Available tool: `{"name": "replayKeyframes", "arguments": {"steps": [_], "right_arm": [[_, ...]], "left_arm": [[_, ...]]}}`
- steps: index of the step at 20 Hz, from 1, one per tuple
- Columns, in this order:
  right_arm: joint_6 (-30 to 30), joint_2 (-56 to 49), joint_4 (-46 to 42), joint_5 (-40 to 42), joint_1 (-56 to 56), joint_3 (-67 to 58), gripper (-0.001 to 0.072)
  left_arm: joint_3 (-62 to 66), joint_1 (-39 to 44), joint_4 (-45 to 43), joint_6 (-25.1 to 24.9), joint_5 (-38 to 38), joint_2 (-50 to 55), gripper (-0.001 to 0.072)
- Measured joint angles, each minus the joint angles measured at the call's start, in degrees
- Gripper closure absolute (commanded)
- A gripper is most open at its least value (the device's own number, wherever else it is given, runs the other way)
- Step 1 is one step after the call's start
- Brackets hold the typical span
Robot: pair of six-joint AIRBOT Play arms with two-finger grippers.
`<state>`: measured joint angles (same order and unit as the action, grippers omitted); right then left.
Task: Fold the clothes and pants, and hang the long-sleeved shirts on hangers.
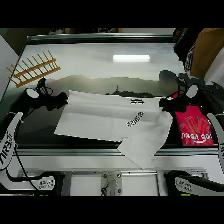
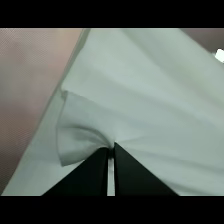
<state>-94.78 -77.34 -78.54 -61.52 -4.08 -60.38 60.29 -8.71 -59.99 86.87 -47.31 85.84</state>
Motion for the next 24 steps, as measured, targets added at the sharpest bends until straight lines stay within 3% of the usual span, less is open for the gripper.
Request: {"name": "replayKeyframes", "arguments": {"steps": [4, 5, 6, 7, 8, 15, 20, 24], "right_arm": [[0.0, 0.55, 0.09, 2.01, 0.61, 4.13, 0.0689], [0.0, 0.55, 0.31, 2.25, 0.72, 4.59, 0.0685], [0.0, 0.55, 0.74, 2.4, 0.81, 4.94, 0.06], [0.0, 0.55, 1.36, 2.49, 0.85, 5.18, 0.0351], [0.0, 0.55, 1.92, 2.58, 0.87, 5.35, 0.0213], [0.04, 8.0, 2.8, -0.26, -1.75, 4.04, 0.0217], [0.22, 20.15, 1.25, -2.62, -4.52, 3.89, 0.0217], [0.22, 24.87, 0.85, -2.6, -5.05, 3.89, 0.0217]], "left_arm": [[-2.89, 0.0, 0.0, -0.09, 0.55, -0.17, 0.0695], [-3.23, 0.0, 0.02, -0.2, 0.61, -0.24, 0.0632], [-3.41, 0.0, 0.0, -0.2, 0.42, -0.24, 0.0344], [-3.39, -0.02, 0.02, -0.2, 0.26, -0.26, 0.0193], [-3.08, -0.02, 0.02, -0.17, -0.24, -0.26, 0.0198], [0.61, -2.8, -4.57, 1.86, -6.64, -7.65, 0.0198], [-11.54, -10.19, -14.69, 8.22, -9.75, -19.5, 0.0197], [-22.93, -16.39, -14.51, 12.52, -8.09, -25.18, 0.0198]]}}
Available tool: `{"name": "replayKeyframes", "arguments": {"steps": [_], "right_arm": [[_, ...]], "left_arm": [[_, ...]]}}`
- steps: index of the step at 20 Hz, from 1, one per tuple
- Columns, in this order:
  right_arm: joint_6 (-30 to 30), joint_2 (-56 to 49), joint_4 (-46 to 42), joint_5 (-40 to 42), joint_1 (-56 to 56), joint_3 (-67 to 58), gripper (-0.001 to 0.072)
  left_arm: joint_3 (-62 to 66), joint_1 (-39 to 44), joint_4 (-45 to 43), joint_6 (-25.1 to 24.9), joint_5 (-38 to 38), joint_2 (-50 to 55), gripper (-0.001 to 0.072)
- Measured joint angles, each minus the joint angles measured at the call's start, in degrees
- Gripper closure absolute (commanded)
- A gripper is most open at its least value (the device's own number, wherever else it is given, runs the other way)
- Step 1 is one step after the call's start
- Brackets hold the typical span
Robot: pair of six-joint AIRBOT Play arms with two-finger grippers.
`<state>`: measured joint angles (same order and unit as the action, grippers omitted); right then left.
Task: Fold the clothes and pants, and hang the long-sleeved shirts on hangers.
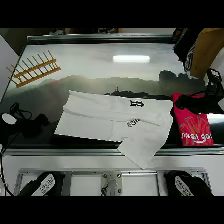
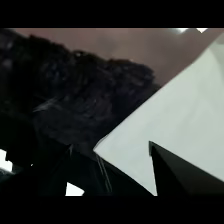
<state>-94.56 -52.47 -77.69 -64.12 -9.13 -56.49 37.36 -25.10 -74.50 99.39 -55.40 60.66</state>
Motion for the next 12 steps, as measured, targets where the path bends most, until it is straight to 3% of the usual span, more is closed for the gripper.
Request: {"name": "replayKeyframes", "arguments": {"steps": [5, 12], "right_arm": [[0.02, 1.4, -0.17, 0.13, -0.13, 0.0, 0.0217], [0.02, 1.73, -0.15, 0.22, -0.15, 0.0, 0.0217]], "left_arm": [[-7.91, -1.07, 4.98, 1.6, 3.13, 0.68, 0.0198], [-9.35, 6.86, 14.6, 2.56, 11.15, 5.79, 0.0201]]}}
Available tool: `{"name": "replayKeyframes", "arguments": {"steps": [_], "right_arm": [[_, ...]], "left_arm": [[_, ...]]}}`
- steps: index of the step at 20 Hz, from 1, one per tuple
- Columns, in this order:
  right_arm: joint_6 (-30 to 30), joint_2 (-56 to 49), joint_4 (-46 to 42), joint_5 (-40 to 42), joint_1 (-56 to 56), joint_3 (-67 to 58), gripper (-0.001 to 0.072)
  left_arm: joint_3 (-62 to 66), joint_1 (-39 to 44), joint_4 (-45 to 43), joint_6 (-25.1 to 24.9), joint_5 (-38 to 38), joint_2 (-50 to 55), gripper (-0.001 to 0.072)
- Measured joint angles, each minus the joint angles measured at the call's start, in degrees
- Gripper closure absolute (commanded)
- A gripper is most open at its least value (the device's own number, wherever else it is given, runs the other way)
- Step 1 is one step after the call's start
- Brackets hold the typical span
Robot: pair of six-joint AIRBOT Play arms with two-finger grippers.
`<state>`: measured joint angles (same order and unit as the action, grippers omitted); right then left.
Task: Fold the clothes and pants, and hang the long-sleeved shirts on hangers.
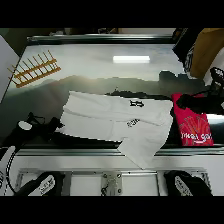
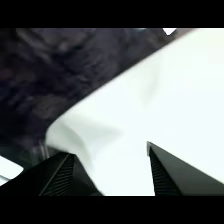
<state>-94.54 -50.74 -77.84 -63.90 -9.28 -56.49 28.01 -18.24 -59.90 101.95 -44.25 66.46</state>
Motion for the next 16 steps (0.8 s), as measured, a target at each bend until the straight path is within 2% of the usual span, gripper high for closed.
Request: {"name": "replayKeyframes", "arguments": {"steps": [1, 2, 3, 7, 10, 11, 12, 13, 16], "right_arm": [[0.0, 0.0, 0.0, 0.0, 0.0, 0.0, 0.0217], [0.0, 0.0, 0.0, 0.0, 0.0, 0.0, 0.0216], [0.0, 0.0, 0.0, -0.02, 0.0, 0.0, 0.0216], [0.59, 0.09, 0.02, -2.6, -1.14, 0.79, 0.0216], [2.62, 0.94, 0.0, -8.11, -4.48, 5.44, 0.0212], [2.93, 1.44, 0.0, -9.53, -5.84, 7.98, 0.0167], [3.08, 2.08, 0.22, -10.75, -7.39, 11.3, 0.0083], [3.37, 2.67, 0.72, -11.74, -8.85, 14.78, 0.0042], [3.85, 3.67, 4.59, -12.22, -11.63, 24.7, 0.0052]], "left_arm": [[0.44, 1.31, 0.46, 0.57, 1.05, 0.68, 0.0303], [1.05, 2.49, 0.5, 0.76, 1.95, 1.4, 0.051], [1.75, 3.61, 0.37, 1.11, 2.84, 2.16, 0.0687], [4.44, 6.71, -0.28, 1.77, 3.74, 2.58, 0.0695], [3.61, 8.31, -3.48, 1.99, 2.34, -1.11, 0.0695], [2.62, 8.72, -4.76, 1.97, 1.11, -3.15, 0.0695], [1.51, 9.07, -5.81, 1.97, -0.55, -5.27, 0.0695], [0.24, 9.38, -6.58, 1.9, -1.88, -7.54, 0.0696], [-3.87, 10.1, -8.33, 1.53, -5.53, -14.36, 0.0696]]}}
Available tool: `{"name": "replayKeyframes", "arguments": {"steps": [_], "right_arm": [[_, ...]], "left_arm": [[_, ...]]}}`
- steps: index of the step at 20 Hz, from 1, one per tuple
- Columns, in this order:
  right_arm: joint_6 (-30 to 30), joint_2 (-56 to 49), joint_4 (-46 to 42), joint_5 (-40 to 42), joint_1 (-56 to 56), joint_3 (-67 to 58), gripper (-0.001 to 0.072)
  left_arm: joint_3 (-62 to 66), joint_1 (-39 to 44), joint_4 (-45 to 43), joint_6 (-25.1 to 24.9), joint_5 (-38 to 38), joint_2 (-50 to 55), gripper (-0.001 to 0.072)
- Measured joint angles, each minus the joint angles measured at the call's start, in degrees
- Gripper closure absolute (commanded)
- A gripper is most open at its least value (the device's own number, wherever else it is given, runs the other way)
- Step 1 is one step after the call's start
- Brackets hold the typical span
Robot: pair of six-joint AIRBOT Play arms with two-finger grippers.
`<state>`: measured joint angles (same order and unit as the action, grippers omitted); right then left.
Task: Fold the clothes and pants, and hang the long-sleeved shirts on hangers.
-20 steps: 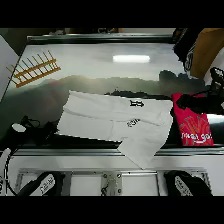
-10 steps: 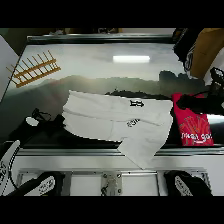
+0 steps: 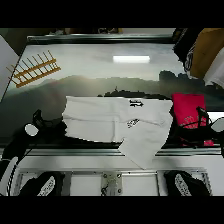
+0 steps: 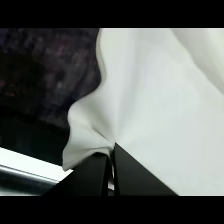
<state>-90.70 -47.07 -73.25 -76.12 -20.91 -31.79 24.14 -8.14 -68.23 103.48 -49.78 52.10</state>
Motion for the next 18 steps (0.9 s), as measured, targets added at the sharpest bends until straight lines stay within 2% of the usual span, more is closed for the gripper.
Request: {"name": "replayKeyframes", "arguments": {"steps": [7, 17, 18], "right_arm": [[0.04, 0.5, 8.96, 7.63, 3.41, 13.44, 0.0054], [-2.54, -2.27, 12.22, 15.39, 13.14, 15.5, 0.0058], [-2.6, -2.73, 12.46, 15.85, 13.51, 15.5, 0.0164]], "left_arm": [[-5.86, 1.68, -0.98, 0.0, -3.65, -12.5, 0.0696], [-6.64, 1.92, -1.18, 0.02, -4.96, -17.05, 0.0695], [-6.64, 1.92, -1.18, 0.02, -5.11, -17.07, 0.0695]]}}
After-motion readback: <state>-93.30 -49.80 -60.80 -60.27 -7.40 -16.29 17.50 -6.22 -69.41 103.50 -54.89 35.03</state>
